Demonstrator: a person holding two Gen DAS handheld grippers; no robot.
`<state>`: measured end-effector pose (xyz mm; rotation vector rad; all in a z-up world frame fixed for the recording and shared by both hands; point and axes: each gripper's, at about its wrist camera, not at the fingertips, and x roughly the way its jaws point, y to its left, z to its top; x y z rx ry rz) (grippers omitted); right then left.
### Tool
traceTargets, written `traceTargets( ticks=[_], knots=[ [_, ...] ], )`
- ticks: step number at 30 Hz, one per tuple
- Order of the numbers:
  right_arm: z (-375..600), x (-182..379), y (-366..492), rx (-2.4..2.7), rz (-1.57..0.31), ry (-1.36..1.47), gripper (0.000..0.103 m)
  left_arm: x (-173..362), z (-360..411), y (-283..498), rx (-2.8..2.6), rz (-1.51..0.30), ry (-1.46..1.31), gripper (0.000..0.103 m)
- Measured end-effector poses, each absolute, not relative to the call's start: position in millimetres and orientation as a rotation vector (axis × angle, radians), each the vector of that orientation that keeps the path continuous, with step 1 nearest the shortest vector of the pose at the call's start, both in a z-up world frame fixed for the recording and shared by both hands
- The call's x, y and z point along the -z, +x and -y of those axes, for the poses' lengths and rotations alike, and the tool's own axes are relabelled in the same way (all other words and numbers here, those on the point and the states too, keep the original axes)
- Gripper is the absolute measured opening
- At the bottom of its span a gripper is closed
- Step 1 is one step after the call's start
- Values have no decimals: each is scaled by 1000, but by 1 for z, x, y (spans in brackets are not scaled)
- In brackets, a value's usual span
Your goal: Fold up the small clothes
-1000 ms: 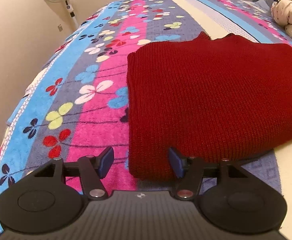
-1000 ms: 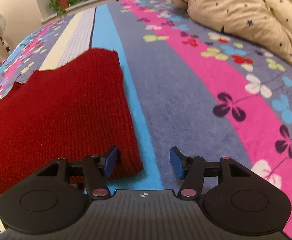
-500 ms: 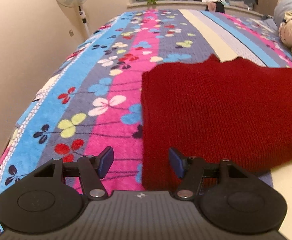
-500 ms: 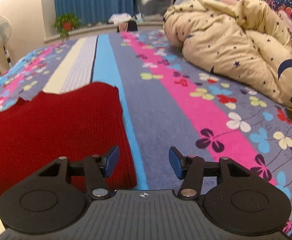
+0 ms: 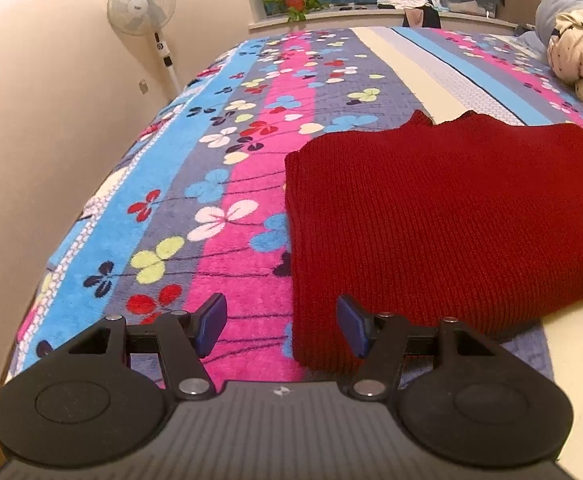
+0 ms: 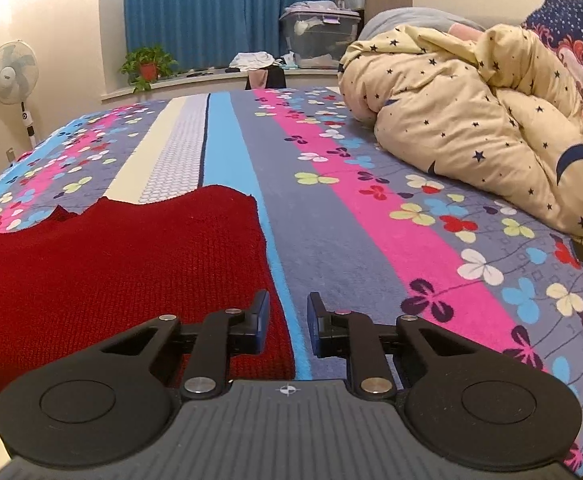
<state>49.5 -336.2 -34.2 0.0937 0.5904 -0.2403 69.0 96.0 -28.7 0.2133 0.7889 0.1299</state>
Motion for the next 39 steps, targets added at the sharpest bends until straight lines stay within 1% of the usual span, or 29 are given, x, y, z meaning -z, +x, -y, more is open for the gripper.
traceTargets(
  ticks=[10, 11, 12, 14, 24, 30, 34, 39],
  knots=[
    [328, 33, 48, 214, -571, 62, 21, 21, -92, 52, -141, -757, 205, 67],
    [328, 33, 47, 212, -568, 58, 19, 20, -92, 51, -141, -754, 207, 67],
    [327, 32, 47, 209, -566, 55, 14, 19, -92, 49, -139, -753, 206, 67],
    [325, 32, 48, 203, -565, 51, 11, 19, -91, 47, -136, -754, 202, 67],
    [326, 31, 54, 160, -590, 109, 11, 33, -91, 44, -79, -836, 72, 67],
    [324, 42, 64, 144, -655, 61, 11, 45, -72, 46, -105, -831, 149, 67],
    [332, 49, 67, 144, -695, 81, 11, 47, -64, 47, -129, -828, 158, 67],
    [341, 48, 65, 122, -703, 88, 12, 46, -60, 48, -175, -825, 173, 67]
  ],
)
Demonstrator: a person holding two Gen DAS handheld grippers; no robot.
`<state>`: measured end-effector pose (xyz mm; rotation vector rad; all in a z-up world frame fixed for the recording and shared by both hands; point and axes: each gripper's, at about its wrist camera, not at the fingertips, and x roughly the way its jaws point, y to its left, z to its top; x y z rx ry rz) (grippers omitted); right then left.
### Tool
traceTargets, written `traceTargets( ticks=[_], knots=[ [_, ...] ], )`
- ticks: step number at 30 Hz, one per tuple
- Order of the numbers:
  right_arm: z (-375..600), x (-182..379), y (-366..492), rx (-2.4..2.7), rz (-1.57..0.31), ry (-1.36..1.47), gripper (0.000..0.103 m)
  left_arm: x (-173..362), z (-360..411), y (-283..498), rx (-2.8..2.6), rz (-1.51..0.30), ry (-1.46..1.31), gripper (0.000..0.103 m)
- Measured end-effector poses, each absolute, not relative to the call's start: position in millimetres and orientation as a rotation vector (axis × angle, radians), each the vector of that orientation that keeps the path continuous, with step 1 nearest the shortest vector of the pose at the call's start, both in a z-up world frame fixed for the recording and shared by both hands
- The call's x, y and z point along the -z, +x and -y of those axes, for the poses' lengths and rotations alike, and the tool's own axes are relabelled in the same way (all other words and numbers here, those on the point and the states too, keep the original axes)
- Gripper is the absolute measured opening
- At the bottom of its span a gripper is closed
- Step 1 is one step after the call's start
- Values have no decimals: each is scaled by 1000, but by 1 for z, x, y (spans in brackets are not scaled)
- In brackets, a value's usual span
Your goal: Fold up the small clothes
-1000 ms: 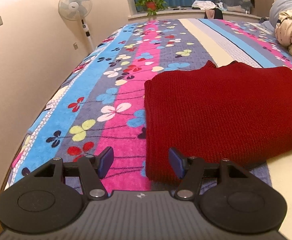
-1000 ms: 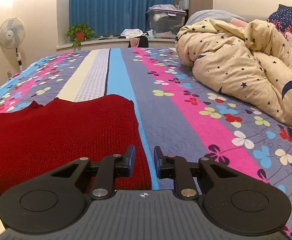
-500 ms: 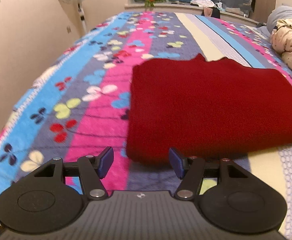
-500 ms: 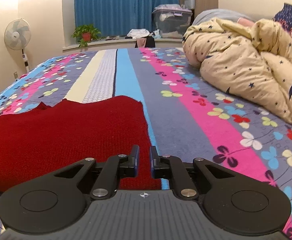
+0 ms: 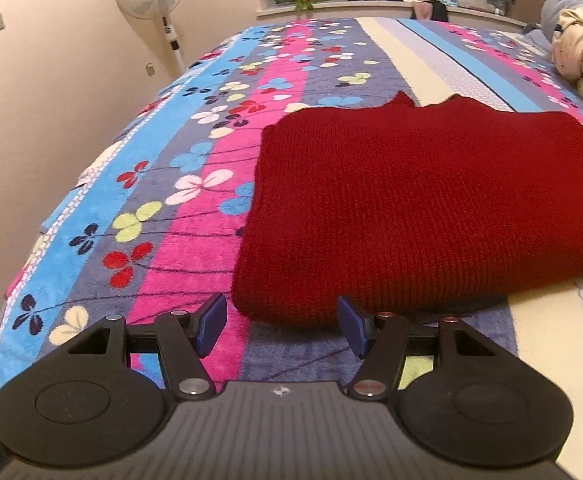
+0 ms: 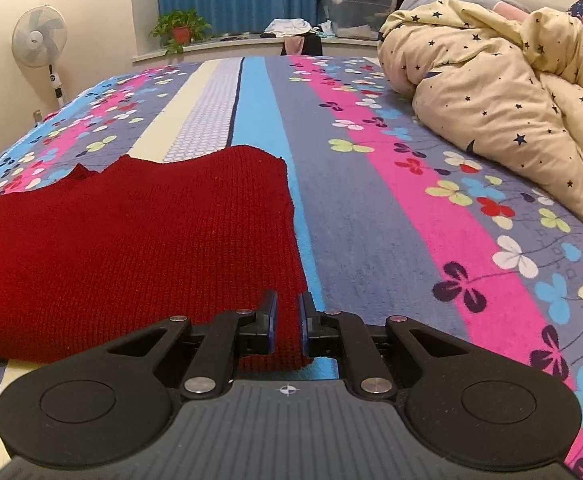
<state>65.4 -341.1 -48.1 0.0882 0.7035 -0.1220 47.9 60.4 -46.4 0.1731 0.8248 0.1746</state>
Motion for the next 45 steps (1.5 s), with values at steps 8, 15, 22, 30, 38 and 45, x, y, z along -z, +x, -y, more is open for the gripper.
traceTargets(
  ticks=[8, 15, 22, 30, 38, 45],
  knots=[
    [372, 30, 58, 169, -652, 134, 12, 37, -71, 58, -353, -793, -4, 80],
    [405, 26, 52, 217, -637, 234, 12, 63, -65, 75, -469, -909, -224, 80],
    [427, 27, 46, 240, -624, 267, 12, 76, -67, 83, -519, -912, -426, 80],
    [457, 16, 38, 289, -573, 335, 12, 70, -58, 101, -547, -883, -419, 26],
    [477, 4, 33, 383, -503, 313, 12, 9, 36, 114, -477, -665, -29, 14],
    [493, 0, 24, 472, -439, 326, 12, 5, 210, 93, 61, -495, 278, 13]
  ],
)
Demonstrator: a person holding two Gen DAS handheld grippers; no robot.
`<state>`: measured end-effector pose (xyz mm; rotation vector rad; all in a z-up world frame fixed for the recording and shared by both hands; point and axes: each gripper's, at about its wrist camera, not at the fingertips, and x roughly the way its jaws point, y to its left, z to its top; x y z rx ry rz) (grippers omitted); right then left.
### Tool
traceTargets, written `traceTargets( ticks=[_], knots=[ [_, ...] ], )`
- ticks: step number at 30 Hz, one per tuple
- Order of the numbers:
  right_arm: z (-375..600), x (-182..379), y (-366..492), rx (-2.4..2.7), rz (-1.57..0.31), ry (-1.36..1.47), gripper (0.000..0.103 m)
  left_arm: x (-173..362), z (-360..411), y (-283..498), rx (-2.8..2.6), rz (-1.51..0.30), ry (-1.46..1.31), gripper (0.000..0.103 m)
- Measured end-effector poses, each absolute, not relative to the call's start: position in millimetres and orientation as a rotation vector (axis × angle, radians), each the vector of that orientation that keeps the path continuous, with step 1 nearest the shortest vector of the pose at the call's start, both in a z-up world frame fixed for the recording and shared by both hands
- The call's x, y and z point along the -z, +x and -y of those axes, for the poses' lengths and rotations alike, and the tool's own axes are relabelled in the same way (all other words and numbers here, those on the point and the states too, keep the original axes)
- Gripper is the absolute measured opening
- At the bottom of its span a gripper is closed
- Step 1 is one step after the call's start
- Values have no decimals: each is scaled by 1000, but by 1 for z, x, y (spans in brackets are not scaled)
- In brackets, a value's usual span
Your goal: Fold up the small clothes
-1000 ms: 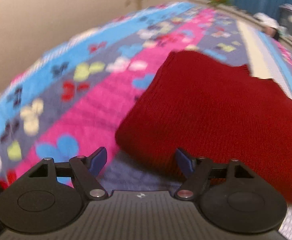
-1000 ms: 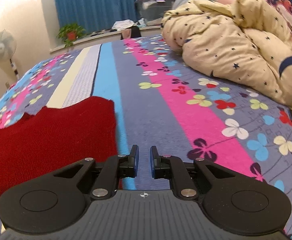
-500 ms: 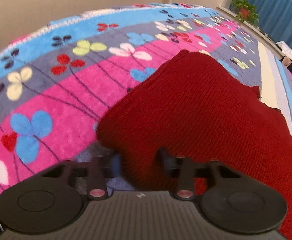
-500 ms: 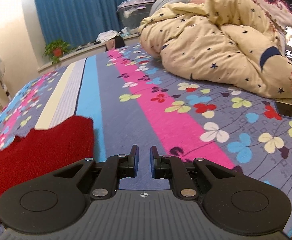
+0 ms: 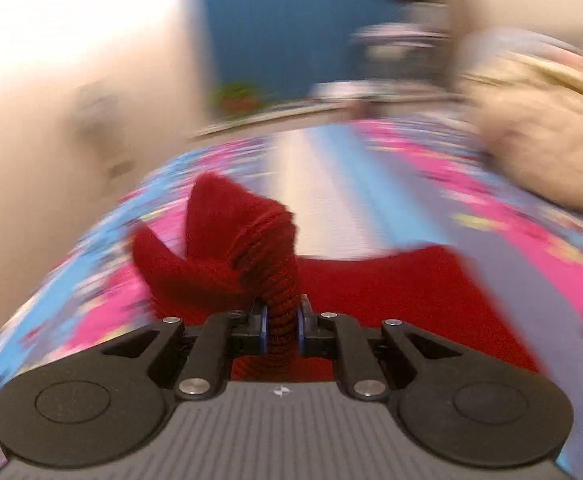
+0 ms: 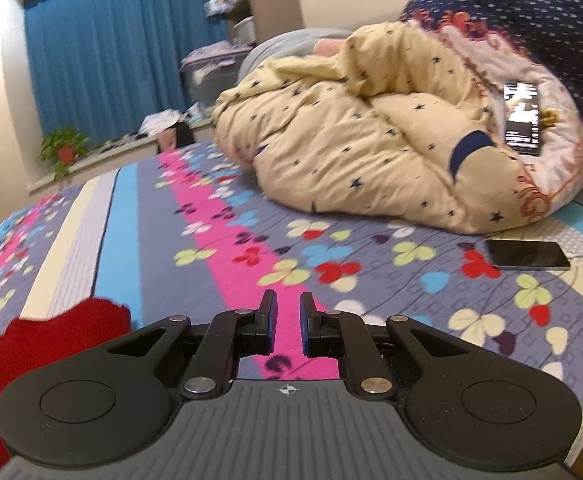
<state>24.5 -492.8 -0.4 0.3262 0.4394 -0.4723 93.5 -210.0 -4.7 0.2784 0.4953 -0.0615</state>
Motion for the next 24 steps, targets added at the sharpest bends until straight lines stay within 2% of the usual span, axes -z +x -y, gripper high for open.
traceTargets(
  ticks=[4, 7, 8, 9, 10, 15, 17, 22, 23, 24],
  knots=[
    [494, 2, 26, 456, -434, 347, 12, 63, 277, 81, 438, -650, 399, 16],
    [487, 7, 32, 367, -464, 377, 12, 80, 289, 72, 511, -680, 431, 33],
    [484, 10, 35, 323, -477, 393, 17, 76, 284, 70, 514, -663, 413, 42],
    [482, 12, 39, 272, -491, 421, 26, 69, 276, 69, 526, -660, 369, 47],
    [479, 15, 43, 224, -505, 452, 31, 60, 267, 67, 535, -653, 313, 53],
    [451, 38, 73, -11, -636, 599, 51, 20, 209, 66, 459, -560, 187, 54],
    [435, 47, 87, -51, -702, 602, 55, 14, 185, 71, 389, -561, 181, 54],
    [396, 65, 114, -28, -819, 514, 55, 10, 133, 78, 256, -611, 140, 54],
    [390, 68, 117, -35, -834, 495, 53, 9, 124, 79, 236, -617, 127, 54],
    [381, 68, 119, -20, -834, 450, 45, 8, 116, 78, 220, -623, 119, 54]
  ],
)
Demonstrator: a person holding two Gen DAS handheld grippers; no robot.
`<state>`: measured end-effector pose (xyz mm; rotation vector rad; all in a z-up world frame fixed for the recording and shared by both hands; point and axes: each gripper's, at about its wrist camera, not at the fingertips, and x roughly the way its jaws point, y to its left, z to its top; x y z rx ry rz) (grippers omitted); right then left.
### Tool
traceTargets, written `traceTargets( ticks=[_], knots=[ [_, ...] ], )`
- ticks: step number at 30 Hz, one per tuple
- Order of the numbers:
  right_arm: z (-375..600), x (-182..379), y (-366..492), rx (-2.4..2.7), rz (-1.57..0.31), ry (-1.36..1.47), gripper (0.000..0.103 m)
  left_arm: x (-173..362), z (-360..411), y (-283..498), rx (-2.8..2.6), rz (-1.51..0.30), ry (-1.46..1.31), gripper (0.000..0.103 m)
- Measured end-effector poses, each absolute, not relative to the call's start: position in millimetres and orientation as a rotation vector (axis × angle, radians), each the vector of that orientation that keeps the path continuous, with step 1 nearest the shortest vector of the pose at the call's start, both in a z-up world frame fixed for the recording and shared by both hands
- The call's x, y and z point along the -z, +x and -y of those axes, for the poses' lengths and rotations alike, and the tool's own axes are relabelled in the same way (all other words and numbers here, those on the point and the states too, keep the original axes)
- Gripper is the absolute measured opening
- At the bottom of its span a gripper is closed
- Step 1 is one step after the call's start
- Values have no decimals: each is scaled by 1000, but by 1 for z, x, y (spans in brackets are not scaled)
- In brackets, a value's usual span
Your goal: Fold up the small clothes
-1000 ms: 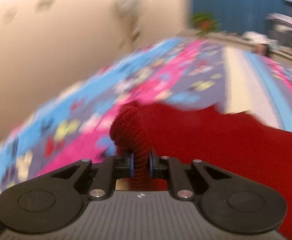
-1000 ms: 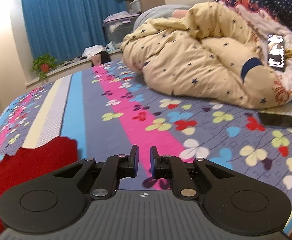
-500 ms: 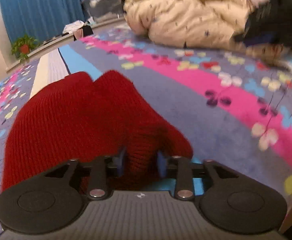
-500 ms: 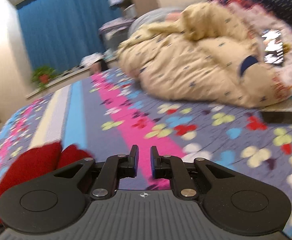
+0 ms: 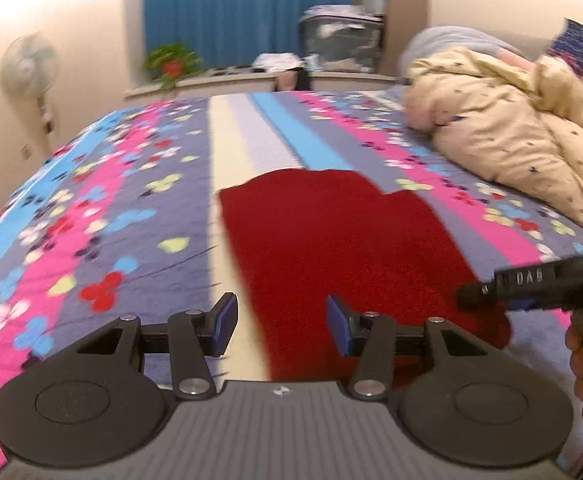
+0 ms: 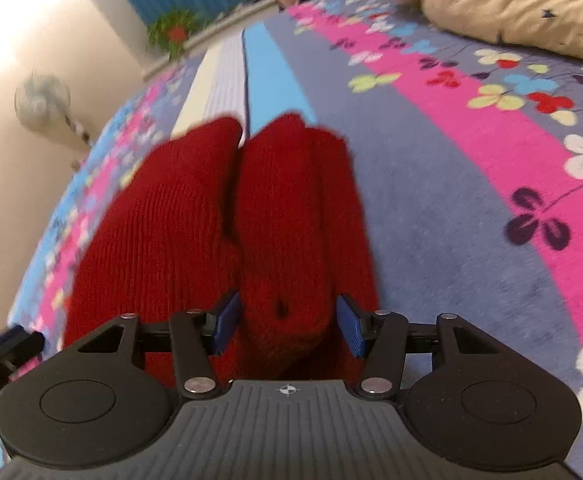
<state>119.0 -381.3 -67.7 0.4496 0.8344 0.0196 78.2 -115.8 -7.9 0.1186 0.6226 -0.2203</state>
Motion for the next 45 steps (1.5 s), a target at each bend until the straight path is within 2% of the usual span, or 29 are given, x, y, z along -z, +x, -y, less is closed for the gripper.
traceTargets(
  ticks=[2, 3, 6, 8, 10, 14, 17, 19, 21, 24, 26, 29, 33, 39, 41, 42, 43, 44, 45],
  knots=[
    [372, 64, 116, -15, -808, 383, 30, 7, 101, 77, 193, -642, 101, 54],
    [373, 58, 111, -19, -772, 396, 27, 7, 94, 80, 184, -656, 95, 54],
    [393, 20, 78, -56, -545, 463, 24, 9, 82, 86, 180, -685, 67, 55],
    [399, 7, 61, -50, -440, 409, 24, 10, 82, 94, 196, -696, 19, 65],
    [402, 18, 62, 40, -499, 351, 24, 9, 82, 100, 228, -699, -53, 70],
    [426, 80, 84, 46, -843, 525, 24, 18, 97, 119, 297, -747, -156, 71],
    [424, 69, 86, 66, -807, 477, 32, 52, 114, 133, 308, -881, -129, 72],
    [425, 58, 86, 112, -748, 458, 47, 59, 117, 136, 275, -908, -58, 75],
    [429, 52, 86, 139, -692, 499, 70, 50, 113, 139, 293, -911, -63, 74],
    [435, 56, 96, 113, -690, 575, 71, 34, 105, 151, 290, -892, -96, 78],
    [433, 66, 107, 87, -747, 602, 71, 24, 103, 165, 267, -850, -109, 88],
    [425, 76, 118, 71, -821, 621, 73, 21, 95, 199, 226, -848, -183, 93],
    [411, 84, 127, 74, -879, 587, 77, 39, 86, 250, 239, -959, -376, 94],
    [403, 90, 126, 57, -900, 570, 78, 68, 97, 278, 340, -984, -489, 95],
    [404, 90, 125, 47, -896, 569, 74, 75, 98, 281, 348, -990, -518, 96],
    [402, 89, 125, 39, -886, 560, 69, 77, 98, 284, 343, -995, -532, 95],
    [400, 87, 125, 35, -877, 544, 67, 78, 96, 285, 337, -998, -547, 88],
    [396, 84, 124, 31, -869, 526, 61, 76, 95, 285, 336, -993, -545, 77],
    [392, 80, 124, 27, -855, 499, 53, 72, 94, 284, 340, -982, -529, 70]
  ],
)
